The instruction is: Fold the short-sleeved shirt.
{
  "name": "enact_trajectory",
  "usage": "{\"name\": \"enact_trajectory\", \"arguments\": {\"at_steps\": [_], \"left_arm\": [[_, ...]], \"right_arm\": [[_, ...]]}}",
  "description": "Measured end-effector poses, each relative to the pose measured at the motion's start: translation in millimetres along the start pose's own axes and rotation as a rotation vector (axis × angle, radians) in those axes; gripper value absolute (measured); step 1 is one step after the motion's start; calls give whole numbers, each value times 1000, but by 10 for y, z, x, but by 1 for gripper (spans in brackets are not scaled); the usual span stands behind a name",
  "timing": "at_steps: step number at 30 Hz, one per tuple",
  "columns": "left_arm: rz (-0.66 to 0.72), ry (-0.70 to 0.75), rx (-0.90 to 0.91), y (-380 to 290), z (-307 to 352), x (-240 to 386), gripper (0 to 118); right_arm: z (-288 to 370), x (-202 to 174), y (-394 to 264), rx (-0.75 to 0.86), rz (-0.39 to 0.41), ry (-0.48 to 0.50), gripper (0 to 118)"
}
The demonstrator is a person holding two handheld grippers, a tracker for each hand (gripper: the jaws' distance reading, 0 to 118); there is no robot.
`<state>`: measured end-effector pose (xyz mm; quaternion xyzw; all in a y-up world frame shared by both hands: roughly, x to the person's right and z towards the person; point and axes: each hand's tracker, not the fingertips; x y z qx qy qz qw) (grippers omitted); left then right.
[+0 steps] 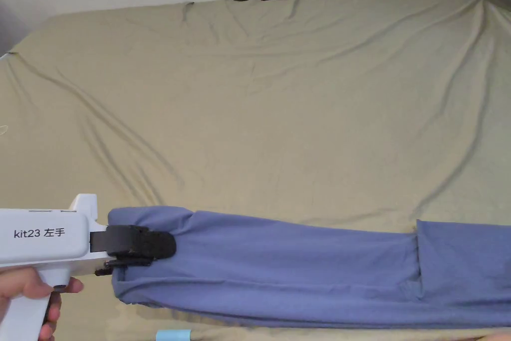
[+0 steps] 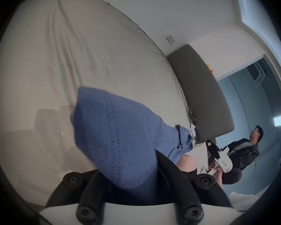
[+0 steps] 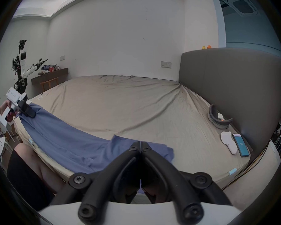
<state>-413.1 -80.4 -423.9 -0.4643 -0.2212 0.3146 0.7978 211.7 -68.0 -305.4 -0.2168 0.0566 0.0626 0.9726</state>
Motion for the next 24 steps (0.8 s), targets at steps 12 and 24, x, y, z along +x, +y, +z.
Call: {"name": "enact_trajectory", "arguments": {"at_steps": [12, 24], "left_arm": [[-38, 609, -203, 56, -53, 77, 8], [-248, 499, -234, -137, -1157, 1611, 8]], "right_arm": [[73, -32, 76, 40, 34, 85, 0], [49, 22, 15, 11, -23, 178, 0]]}}
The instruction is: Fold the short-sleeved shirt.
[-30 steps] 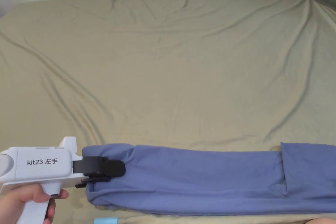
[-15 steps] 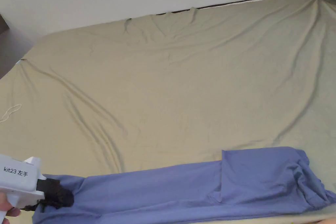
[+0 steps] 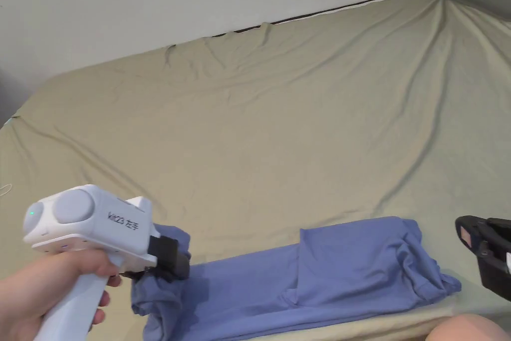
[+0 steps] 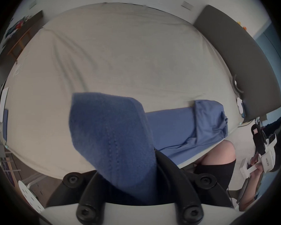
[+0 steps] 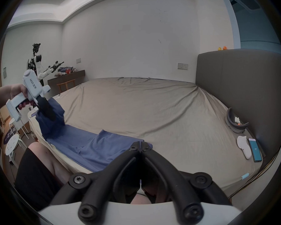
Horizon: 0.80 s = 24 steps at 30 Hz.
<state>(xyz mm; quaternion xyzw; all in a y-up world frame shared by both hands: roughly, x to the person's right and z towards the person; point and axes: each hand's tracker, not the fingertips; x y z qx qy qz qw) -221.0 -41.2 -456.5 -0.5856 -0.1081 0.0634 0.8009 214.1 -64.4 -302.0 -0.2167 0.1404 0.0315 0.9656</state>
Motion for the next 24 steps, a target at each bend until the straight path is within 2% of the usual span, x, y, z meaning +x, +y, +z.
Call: {"name": "enact_trajectory", "arguments": {"at_steps": [6, 7, 8, 9, 10, 13, 14, 15, 16, 17, 18, 20, 21, 22, 23, 24], "left_arm": [[5, 29, -62, 155, -652, 376, 11], [20, 17, -57, 172, -759, 409, 21], [38, -4, -47, 182, -816, 436, 51], [44, -31, -54, 216, -839, 473, 74], [50, -65, -52, 244, -790, 517, 87], [9, -140, 59, 264, -431, 617, 89], [-34, -146, 67, 250, -290, 619, 86], [-75, -160, 83, 175, -93, 658, 79], [-91, -174, 118, 119, 31, 621, 62], [-111, -154, 143, 78, 86, 595, 23], [-126, -97, 170, 26, 104, 572, 0], [-175, 99, 184, -43, -83, 564, 0], [-255, 184, 146, -88, -258, 573, 0], [-279, 248, 117, -113, -446, 580, 0], [-278, 296, 95, -210, -597, 672, 0], [-285, 266, 71, -244, -759, 699, 0]], "right_arm": [[30, 133, -48, -1, -7, -19, 0], [29, 179, -67, -10, -22, -21, 0], [20, 215, -87, -16, -32, -21, 0], [18, 242, -98, -19, -36, -22, 0], [22, 262, -105, -19, -36, -24, 0], [27, 276, -105, -18, -42, -34, 0], [24, 285, -110, -20, -49, -29, 0], [17, 281, -117, -24, -51, -20, 0], [8, 263, -119, -32, -47, -12, 0], [-3, 253, -121, -41, -40, -3, 0], [-17, 233, -127, -42, -28, 5, 0], [-33, 154, -109, -45, 1, 10, 0], [-41, 125, -106, -44, 16, 14, 0], [-46, 106, -104, -42, 25, 17, 0], [-50, 88, -100, -43, 34, 21, 0], [-52, 57, -92, -40, 44, 24, 0]]}}
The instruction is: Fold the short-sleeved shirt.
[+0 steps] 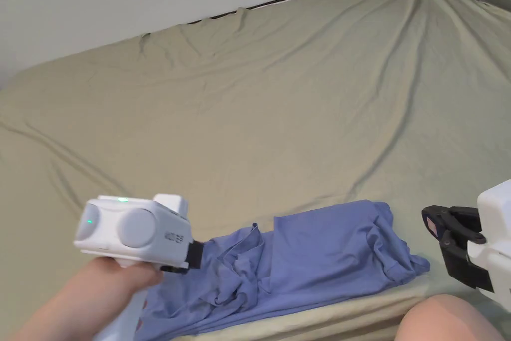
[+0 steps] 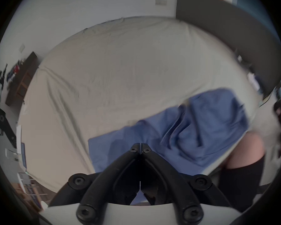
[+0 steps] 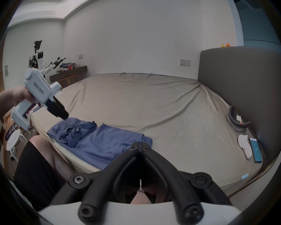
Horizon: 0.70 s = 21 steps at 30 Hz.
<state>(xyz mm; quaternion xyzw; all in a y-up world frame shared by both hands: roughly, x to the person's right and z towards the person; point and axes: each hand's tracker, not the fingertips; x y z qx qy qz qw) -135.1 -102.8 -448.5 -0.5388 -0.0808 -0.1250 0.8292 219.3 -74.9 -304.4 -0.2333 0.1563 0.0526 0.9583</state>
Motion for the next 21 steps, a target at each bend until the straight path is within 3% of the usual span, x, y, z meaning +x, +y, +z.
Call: {"name": "enact_trajectory", "arguments": {"at_steps": [3, 6, 10, 12, 15, 19, 21], "left_arm": [[52, -120, -54, -55, -195, 238, 0], [53, -183, 27, -104, -122, 538, 0], [48, -250, -18, -105, -207, 687, 0], [52, -299, 49, -112, -41, 488, 0], [172, -418, 158, -180, 437, -91, 0], [248, -416, 251, -504, 870, -877, 0], [355, -475, 261, -746, 848, -1398, 0]], "right_arm": [[-6, -15, 5, 6, 17, -5, 0], [-22, -22, 8, 8, 51, -26, 0], [-58, -7, -4, -4, 47, -23, 0], [-65, -8, -9, -8, 42, -19, 0], [-66, -30, -28, -11, 43, -15, 0], [-59, -30, -72, -28, 57, -20, 0], [-4, -5, -99, -35, 49, -28, 0]]}}
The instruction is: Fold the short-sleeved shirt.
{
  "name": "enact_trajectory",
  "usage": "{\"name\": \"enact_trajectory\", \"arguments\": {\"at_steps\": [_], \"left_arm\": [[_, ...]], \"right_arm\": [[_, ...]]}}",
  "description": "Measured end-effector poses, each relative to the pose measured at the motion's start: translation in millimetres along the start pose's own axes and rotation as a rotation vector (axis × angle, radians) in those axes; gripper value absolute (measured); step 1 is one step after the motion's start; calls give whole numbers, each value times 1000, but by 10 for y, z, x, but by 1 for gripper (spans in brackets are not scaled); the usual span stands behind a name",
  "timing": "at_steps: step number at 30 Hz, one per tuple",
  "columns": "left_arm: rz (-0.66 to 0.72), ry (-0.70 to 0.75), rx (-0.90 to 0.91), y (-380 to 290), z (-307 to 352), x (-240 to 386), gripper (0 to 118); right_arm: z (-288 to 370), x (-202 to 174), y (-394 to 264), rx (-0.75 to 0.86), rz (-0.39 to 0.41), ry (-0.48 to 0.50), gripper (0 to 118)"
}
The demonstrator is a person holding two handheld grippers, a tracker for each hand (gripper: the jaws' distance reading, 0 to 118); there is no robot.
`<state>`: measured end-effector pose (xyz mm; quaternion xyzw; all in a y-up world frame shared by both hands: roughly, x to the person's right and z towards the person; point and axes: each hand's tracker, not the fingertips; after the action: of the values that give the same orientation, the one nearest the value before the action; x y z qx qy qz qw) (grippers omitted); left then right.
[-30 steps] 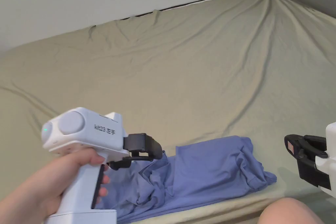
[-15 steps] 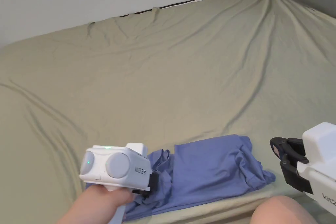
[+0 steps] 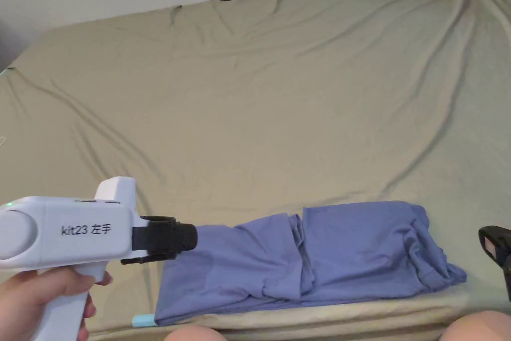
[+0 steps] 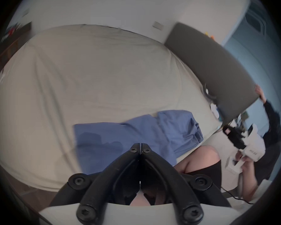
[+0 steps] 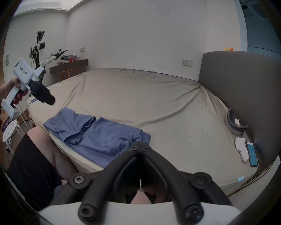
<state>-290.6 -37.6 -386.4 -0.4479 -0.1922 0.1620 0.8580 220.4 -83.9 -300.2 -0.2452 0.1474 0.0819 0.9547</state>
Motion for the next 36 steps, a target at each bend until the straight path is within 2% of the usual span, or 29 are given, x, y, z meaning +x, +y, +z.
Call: {"name": "enact_trajectory", "arguments": {"at_steps": [1, 3, 4, 5, 8, 11, 13, 15, 16, 17, 19, 20, 21, 23, 26, 33, 36], "left_arm": [[53, -59, 26, -46, 95, -269, 10], [139, -155, 32, -168, 155, -708, 83], [198, -178, 23, -231, 107, -916, 112], [248, -184, -13, -283, 18, -1087, 117], [365, -249, -11, -357, -232, -1425, 114], [358, -301, -61, -396, -637, -1449, 115], [319, -432, 84, -330, -638, -1395, 115], [479, -473, -24, -242, -905, -1408, 110], [526, -500, -54, -242, -1017, -1397, 101], [489, -466, -78, -234, -1104, -1326, 78], [351, -323, -121, -260, -1235, -1152, 16], [355, -320, -110, -283, -1228, -1159, 13], [411, -426, -86, -248, -1150, -1216, 13], [409, -377, -66, -208, -1043, -1182, 13], [367, -378, -61, -93, -856, -1062, 13], [331, -230, -33, 280, -369, -873, 12], [320, -112, -49, 409, -186, -932, 12]], "right_arm": [[35, 20, -17, -4, -5, -4, 0], [116, 34, -26, -4, -3, -23, 0], [152, 54, -33, -3, -9, -51, 0], [183, 79, -41, -6, -22, -71, 0], [253, 139, -52, -9, -98, -103, 0], [273, 154, -77, -28, -114, -136, 0], [296, 145, -91, -39, -110, -165, 0], [319, 139, -101, -39, -114, -173, 0], [323, 137, -103, -43, -119, -178, 0], [327, 132, -105, -46, -119, -184, 0], [347, 126, -110, -51, -107, -202, 0], [366, 120, -112, -51, -98, -214, 0], [383, 124, -113, -52, -92, -221, 0], [404, 157, -122, -51, -95, -236, 0], [395, 205, -115, -54, -118, -239, 0], [372, 188, -24, -17, -101, -191, 0], [356, 210, -1, -2, -93, -160, 0]]}}
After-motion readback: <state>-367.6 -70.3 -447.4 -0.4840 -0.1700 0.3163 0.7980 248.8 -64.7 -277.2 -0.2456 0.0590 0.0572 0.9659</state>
